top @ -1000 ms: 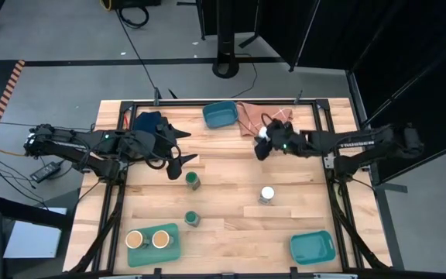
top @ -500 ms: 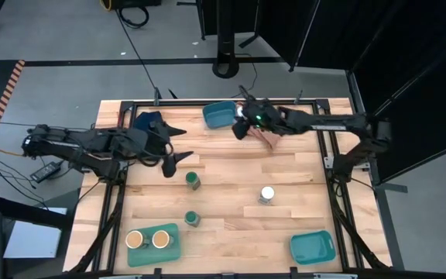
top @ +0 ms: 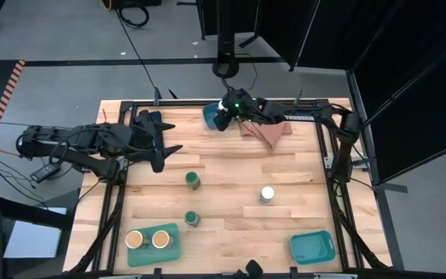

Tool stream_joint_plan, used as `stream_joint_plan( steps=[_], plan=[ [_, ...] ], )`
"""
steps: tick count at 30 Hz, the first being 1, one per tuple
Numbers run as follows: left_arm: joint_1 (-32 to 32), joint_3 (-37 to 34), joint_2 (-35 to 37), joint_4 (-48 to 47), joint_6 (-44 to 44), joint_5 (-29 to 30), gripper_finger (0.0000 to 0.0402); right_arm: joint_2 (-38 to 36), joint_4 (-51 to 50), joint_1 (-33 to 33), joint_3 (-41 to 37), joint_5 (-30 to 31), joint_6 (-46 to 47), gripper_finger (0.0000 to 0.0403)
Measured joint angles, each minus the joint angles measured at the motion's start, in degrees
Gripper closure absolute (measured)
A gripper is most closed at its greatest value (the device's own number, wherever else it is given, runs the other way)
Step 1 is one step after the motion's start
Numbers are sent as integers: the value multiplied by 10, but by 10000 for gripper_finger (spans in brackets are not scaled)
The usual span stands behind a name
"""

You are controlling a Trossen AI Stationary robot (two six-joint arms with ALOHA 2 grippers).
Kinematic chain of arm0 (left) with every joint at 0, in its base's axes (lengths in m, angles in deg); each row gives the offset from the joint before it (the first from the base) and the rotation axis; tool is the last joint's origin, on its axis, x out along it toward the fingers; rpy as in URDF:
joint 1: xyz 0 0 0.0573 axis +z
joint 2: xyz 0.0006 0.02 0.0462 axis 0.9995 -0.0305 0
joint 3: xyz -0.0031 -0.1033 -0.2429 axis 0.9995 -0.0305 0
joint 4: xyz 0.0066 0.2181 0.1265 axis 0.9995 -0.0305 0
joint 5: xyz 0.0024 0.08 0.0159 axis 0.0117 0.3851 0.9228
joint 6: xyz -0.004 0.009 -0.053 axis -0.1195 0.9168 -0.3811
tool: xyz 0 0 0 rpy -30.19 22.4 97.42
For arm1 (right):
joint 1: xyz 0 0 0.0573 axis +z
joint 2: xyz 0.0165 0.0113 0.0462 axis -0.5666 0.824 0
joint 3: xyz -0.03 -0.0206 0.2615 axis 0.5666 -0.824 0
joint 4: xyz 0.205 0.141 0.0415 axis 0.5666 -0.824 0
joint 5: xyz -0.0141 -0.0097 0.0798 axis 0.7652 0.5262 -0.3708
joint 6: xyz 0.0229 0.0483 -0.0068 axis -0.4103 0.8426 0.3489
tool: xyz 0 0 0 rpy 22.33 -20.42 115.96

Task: Sort spices by type
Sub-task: Put the top white seasoning bottle into the blue bin

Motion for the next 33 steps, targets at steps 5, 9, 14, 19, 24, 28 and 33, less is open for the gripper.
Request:
stream_joint_plan(
  steps=[5,9,14,19,24,28,33],
  plan=[
    [0,0,0,-18,0,1,51,46,-1,-2,30,-7,-4,203],
    [0,0,0,-22,1,1,51,71,0,-2,52,-8,0,203],
    [0,0,0,-22,3,1,51,81,3,-2,65,-4,0,203],
    [0,0,0,-24,3,1,51,81,8,-6,66,11,7,203],
    [0,0,0,-24,3,1,51,81,8,-6,66,14,21,203],
    [0,0,0,-24,4,1,51,81,8,-6,66,14,36,203],
    [0,0,0,-24,3,1,51,81,8,-1,66,33,50,203]
  ],
)
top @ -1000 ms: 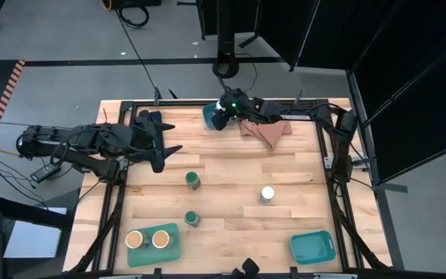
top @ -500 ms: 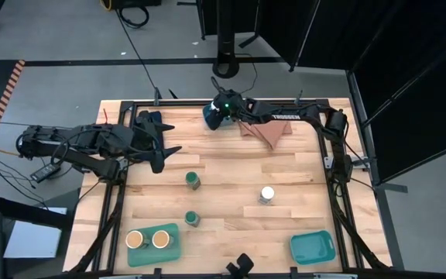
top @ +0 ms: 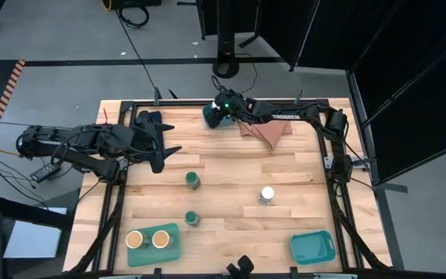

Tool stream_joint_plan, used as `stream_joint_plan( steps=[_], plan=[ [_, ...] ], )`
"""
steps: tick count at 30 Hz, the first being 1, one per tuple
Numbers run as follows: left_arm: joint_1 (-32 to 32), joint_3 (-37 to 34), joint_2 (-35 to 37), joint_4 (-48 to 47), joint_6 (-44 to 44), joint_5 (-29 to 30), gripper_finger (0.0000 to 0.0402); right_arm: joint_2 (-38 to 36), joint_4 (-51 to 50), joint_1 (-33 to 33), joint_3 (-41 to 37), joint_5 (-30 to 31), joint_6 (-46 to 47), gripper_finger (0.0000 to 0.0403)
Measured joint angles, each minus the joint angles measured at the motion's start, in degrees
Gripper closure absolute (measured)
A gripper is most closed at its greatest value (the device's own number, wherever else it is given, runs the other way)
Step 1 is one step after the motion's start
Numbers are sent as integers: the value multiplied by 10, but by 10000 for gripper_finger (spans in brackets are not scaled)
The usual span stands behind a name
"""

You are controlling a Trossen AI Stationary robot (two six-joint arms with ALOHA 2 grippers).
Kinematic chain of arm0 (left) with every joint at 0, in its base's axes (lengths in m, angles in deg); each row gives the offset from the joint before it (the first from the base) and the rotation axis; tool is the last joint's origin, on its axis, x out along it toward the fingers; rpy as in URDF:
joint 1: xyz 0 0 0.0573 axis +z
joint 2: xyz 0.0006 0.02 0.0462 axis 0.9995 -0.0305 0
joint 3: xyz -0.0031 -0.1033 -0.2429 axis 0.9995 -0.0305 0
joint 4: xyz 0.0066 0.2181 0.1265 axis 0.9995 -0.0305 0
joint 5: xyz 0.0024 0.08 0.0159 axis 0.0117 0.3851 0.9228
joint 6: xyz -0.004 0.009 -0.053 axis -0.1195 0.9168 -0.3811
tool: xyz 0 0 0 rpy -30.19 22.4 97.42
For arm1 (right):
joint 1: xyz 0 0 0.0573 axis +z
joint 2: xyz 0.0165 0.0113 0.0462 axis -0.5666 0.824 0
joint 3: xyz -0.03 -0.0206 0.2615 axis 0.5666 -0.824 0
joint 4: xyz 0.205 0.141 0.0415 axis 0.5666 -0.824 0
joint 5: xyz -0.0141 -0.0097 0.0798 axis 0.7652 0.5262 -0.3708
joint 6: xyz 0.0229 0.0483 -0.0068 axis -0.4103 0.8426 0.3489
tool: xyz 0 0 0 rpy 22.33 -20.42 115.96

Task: Sort spices by type
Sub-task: Put the top white seasoning bottle into the blue bin

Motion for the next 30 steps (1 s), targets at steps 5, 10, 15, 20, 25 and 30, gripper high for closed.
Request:
stream_joint_plan(
  steps=[5,10,15,20,25,30],
  plan=[
    [0,0,0,0,-2,0,51,0,0,7,0,10,15,203],
    [0,0,0,0,-3,0,51,0,-12,13,0,43,12,203],
    [0,0,0,0,-3,0,51,0,-18,17,-1,61,-32,203],
    [0,0,0,0,-3,0,51,0,-57,15,-1,58,-67,203],
    [0,0,0,0,-3,-2,51,0,-100,0,-1,60,-83,203],
    [0,0,0,-6,-3,-3,51,0,-103,-8,-1,63,-107,203]
  ],
)
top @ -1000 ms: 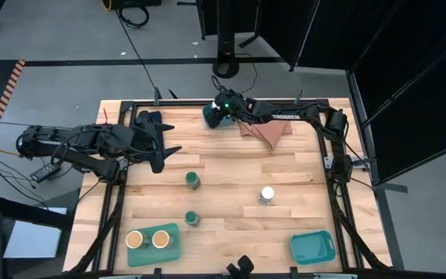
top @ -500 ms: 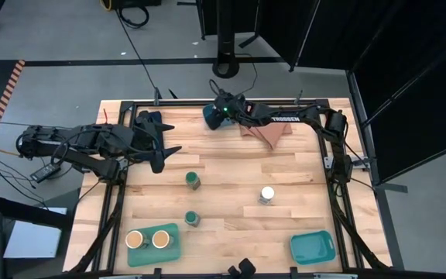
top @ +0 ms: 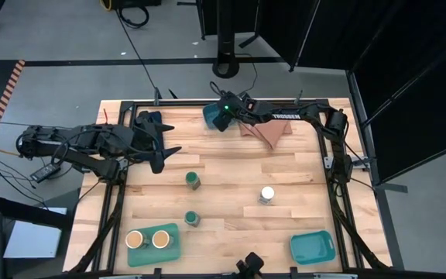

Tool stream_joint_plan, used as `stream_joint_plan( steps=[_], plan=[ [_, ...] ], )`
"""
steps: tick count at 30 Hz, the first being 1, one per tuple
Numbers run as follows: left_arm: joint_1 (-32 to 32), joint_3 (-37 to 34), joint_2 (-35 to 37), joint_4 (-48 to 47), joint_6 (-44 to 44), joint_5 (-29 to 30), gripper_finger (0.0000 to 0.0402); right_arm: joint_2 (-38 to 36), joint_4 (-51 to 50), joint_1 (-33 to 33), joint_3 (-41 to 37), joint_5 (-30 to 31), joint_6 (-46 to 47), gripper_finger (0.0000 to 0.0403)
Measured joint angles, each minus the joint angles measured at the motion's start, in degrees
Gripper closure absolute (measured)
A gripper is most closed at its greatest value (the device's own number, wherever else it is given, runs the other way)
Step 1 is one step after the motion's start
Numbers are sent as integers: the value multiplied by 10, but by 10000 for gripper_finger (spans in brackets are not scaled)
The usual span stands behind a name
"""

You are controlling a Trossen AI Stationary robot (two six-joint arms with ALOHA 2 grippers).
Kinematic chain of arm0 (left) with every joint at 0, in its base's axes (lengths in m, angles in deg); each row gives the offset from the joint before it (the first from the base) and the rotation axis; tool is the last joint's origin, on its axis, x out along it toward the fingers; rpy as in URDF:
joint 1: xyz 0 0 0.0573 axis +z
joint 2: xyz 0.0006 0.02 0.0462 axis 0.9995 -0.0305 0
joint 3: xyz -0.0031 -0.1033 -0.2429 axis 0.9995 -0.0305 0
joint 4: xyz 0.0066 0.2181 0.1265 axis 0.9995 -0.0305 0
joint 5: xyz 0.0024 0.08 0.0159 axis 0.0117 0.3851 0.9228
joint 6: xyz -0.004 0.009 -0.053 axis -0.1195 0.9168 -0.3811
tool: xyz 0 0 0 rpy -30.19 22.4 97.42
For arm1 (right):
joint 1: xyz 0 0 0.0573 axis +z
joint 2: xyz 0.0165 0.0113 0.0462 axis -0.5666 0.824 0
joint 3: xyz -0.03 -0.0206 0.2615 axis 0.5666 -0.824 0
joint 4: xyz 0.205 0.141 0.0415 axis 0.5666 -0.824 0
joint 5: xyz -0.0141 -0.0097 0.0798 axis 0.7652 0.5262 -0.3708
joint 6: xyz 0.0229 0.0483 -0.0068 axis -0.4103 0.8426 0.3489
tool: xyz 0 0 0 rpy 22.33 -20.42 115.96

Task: Sort spices by type
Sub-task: Put the top white seasoning bottle into the blue bin

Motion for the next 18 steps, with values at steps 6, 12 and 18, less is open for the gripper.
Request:
stream_joint_plan(
  steps=[6,12,18],
  plan=[
    [0,0,0,-11,0,0,51,5,-22,-6,0,2,2,203],
    [0,0,0,-11,0,-1,51,19,-45,15,-1,-13,13,203],
    [0,0,0,-11,0,-1,51,21,-30,40,1,-12,14,203]
  ],
)
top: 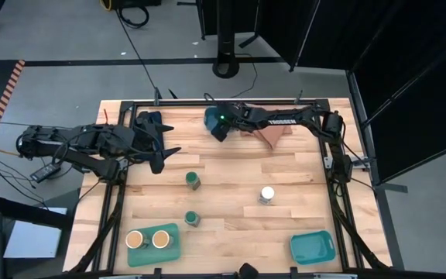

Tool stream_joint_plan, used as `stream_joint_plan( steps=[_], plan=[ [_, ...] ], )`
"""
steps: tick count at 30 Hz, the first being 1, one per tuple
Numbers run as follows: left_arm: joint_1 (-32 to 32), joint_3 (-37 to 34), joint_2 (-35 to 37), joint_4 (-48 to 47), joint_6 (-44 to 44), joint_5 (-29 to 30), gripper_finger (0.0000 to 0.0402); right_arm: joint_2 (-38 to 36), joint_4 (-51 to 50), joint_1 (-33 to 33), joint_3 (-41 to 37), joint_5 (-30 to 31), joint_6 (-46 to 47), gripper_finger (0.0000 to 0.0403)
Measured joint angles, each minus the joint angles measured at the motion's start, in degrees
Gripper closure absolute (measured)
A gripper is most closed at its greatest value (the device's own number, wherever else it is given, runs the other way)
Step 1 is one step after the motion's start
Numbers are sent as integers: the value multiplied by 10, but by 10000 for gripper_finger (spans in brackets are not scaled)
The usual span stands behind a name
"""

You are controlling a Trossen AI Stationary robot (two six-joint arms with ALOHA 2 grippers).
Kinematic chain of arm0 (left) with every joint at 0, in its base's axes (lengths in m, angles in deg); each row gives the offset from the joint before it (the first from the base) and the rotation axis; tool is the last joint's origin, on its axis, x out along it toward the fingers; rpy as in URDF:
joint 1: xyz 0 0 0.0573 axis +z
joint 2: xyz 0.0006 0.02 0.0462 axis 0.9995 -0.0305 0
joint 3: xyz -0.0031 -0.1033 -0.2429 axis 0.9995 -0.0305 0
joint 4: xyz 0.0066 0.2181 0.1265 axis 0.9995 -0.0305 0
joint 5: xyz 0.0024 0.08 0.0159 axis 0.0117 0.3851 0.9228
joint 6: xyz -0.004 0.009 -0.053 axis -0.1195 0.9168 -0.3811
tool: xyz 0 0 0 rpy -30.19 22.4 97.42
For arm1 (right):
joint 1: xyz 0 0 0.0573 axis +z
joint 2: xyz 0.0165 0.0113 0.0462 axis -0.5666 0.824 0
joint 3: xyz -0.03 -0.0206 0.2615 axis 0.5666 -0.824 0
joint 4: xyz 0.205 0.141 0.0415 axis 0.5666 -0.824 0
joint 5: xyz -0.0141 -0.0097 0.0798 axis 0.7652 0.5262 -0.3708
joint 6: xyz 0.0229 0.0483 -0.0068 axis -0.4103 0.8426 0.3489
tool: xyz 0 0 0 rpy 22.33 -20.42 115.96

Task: Sort spices by type
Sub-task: Put the top white seasoning bottle into the blue bin

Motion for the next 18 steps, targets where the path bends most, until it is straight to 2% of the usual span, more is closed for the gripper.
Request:
stream_joint_plan(
  steps=[7,15,18],
  plan=[
    [0,0,0,1,1,0,51,1,16,21,0,-41,27,203],
    [0,0,0,6,1,1,51,2,43,29,9,-49,53,203],
    [0,0,0,6,2,1,51,2,82,29,26,-54,58,203]
  ],
)
